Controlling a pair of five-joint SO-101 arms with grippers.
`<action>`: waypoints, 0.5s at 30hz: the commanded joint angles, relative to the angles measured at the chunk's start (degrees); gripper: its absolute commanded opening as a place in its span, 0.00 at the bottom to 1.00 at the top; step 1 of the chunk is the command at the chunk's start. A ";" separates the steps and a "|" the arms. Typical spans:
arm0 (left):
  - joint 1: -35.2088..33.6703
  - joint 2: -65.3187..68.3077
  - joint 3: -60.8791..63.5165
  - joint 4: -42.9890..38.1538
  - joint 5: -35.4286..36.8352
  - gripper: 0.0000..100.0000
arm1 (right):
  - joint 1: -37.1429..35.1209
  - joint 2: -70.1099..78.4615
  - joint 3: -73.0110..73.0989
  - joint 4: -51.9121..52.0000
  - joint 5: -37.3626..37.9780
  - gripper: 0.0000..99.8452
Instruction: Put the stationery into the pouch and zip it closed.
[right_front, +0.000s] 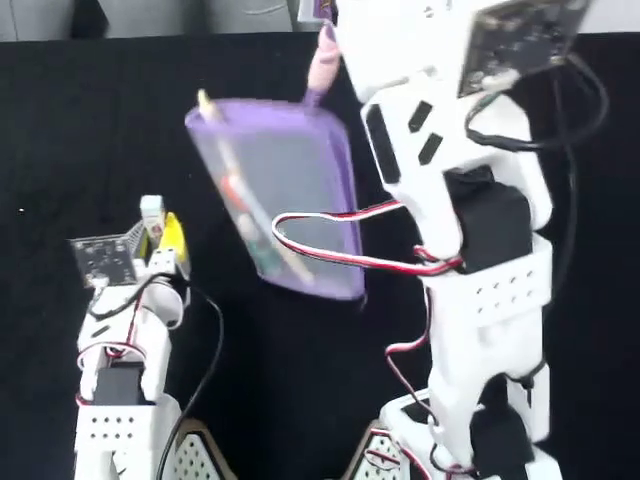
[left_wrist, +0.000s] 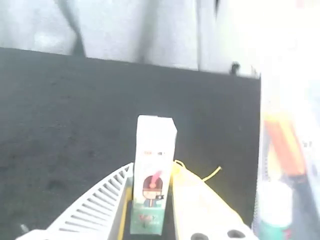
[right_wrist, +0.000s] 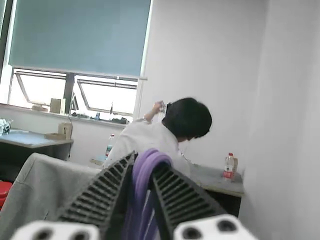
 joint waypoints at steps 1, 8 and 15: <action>-2.77 -1.93 -0.57 -0.53 3.25 0.03 | 3.08 -6.81 8.66 7.56 -0.26 0.01; -2.68 -2.20 -1.01 -0.53 3.60 0.03 | 5.27 -22.64 22.46 12.22 0.09 0.01; -2.86 -2.20 -1.54 -0.35 3.60 0.03 | 2.37 -36.53 23.34 16.70 0.00 0.01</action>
